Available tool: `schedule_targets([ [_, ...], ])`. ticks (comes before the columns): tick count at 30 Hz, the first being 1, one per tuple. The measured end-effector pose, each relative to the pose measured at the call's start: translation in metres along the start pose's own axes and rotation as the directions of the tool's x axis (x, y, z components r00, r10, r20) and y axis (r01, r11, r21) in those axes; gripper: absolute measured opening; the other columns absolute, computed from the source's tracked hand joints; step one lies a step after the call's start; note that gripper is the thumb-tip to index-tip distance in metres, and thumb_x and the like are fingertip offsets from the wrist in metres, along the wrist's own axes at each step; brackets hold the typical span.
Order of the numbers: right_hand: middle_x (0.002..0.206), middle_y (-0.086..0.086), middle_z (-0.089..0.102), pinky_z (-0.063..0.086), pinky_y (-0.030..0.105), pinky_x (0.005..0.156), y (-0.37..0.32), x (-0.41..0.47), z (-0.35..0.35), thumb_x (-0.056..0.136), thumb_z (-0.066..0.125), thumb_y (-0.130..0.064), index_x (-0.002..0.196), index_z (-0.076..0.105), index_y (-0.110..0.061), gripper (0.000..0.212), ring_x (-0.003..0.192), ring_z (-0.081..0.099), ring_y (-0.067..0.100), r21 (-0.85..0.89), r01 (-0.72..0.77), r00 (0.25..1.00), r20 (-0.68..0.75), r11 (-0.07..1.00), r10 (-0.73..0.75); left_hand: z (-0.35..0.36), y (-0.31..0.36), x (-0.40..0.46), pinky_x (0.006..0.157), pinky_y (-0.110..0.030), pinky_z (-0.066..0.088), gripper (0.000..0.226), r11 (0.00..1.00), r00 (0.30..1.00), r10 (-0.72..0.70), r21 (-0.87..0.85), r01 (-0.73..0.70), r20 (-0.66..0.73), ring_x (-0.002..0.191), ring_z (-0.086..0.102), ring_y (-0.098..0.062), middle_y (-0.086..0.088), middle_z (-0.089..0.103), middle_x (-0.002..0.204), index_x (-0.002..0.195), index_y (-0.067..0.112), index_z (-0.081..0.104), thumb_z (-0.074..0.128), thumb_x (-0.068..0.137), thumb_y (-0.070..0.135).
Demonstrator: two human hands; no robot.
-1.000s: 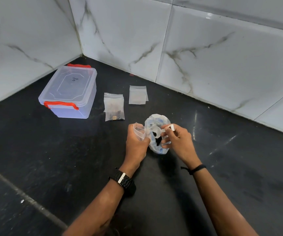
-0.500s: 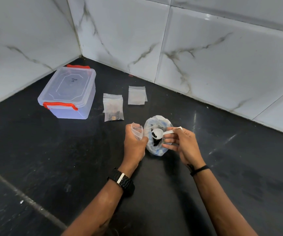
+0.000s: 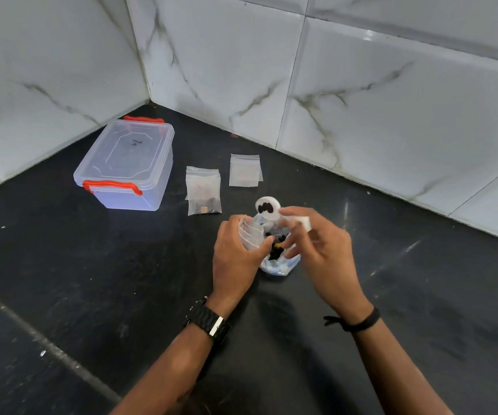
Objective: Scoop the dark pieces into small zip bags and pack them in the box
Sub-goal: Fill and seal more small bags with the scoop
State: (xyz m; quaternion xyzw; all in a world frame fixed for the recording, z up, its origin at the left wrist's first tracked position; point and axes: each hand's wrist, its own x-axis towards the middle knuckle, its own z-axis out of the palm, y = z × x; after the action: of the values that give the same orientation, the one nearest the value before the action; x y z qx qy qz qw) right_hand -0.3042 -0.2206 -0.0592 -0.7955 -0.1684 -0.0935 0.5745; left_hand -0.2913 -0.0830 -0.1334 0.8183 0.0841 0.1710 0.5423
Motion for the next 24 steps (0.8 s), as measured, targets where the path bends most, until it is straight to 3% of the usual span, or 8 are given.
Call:
schedule_targets([
  [2,0.102,-0.007,0.068,0.056,0.028,0.065,0.002,-0.003,0.004,0.096,0.052,-0.021,0.115,0.065,-0.025,0.023,0.075,0.066,0.009,-0.265,0.132,0.985,0.146,0.955,-0.095,-0.001,0.003,0.001,0.077,-0.034,0.052,0.041,1.000,1.000,-0.012,0.005,0.012,-0.002,0.089,0.057,-0.011,0.006,0.055,0.097,0.102,0.027,0.053,0.078,0.071,0.037],
  [4,0.109,-0.005,0.068,0.057,0.037,0.066,0.003,-0.006,0.006,0.093,0.046,-0.027,0.119,0.063,-0.024,0.032,0.077,0.067,0.014,-0.403,0.227,0.965,0.218,0.887,-0.148,-0.002,0.004,0.001,0.079,-0.034,0.053,0.040,1.000,1.000,-0.024,0.000,0.024,0.002,0.091,0.057,-0.009,0.008,0.056,0.098,0.100,0.031,0.050,0.077,0.071,0.035],
  [10,0.110,-0.004,0.069,0.058,0.034,0.068,0.001,-0.006,0.006,0.092,0.052,-0.020,0.122,0.062,-0.023,0.032,0.078,0.067,0.013,-0.403,0.246,0.960,0.224,0.881,-0.166,-0.002,0.004,0.001,0.085,-0.036,0.054,0.038,1.000,1.000,-0.018,-0.015,0.018,0.014,0.096,0.059,-0.012,0.008,0.059,0.102,0.102,0.033,0.048,0.070,0.072,0.039],
  [14,0.098,-0.004,0.071,0.053,0.016,0.068,0.004,-0.005,0.004,0.093,0.058,-0.012,0.117,0.065,-0.025,0.027,0.075,0.067,0.007,-0.269,0.135,0.988,0.113,0.954,-0.108,0.000,-0.002,0.002,0.082,-0.039,0.054,0.037,0.998,0.999,-0.054,-0.027,0.054,0.004,0.094,0.061,-0.014,0.007,0.062,0.100,0.102,0.027,0.051,0.075,0.075,0.034],
  [20,0.086,-0.004,0.071,0.055,0.022,0.065,0.012,0.004,0.004,0.095,0.055,-0.014,0.104,0.067,-0.022,0.017,0.073,0.068,0.009,-0.206,-0.016,0.999,-0.034,0.978,0.009,0.004,-0.012,-0.006,0.082,-0.036,0.053,0.044,0.990,0.989,-0.142,-0.017,0.142,0.032,0.096,0.060,-0.016,0.005,0.060,0.104,0.106,0.025,0.046,0.077,0.075,0.029],
  [24,0.079,-0.004,0.067,0.049,0.014,0.062,0.024,0.008,0.007,0.095,0.052,-0.016,0.094,0.067,-0.015,0.015,0.071,0.063,0.006,-0.341,-0.055,0.998,-0.024,0.939,0.050,0.005,-0.013,-0.008,0.080,-0.029,0.051,0.045,0.984,0.982,-0.178,-0.013,0.179,0.055,0.097,0.059,-0.015,0.003,0.058,0.106,0.106,0.023,0.045,0.077,0.076,0.029],
])
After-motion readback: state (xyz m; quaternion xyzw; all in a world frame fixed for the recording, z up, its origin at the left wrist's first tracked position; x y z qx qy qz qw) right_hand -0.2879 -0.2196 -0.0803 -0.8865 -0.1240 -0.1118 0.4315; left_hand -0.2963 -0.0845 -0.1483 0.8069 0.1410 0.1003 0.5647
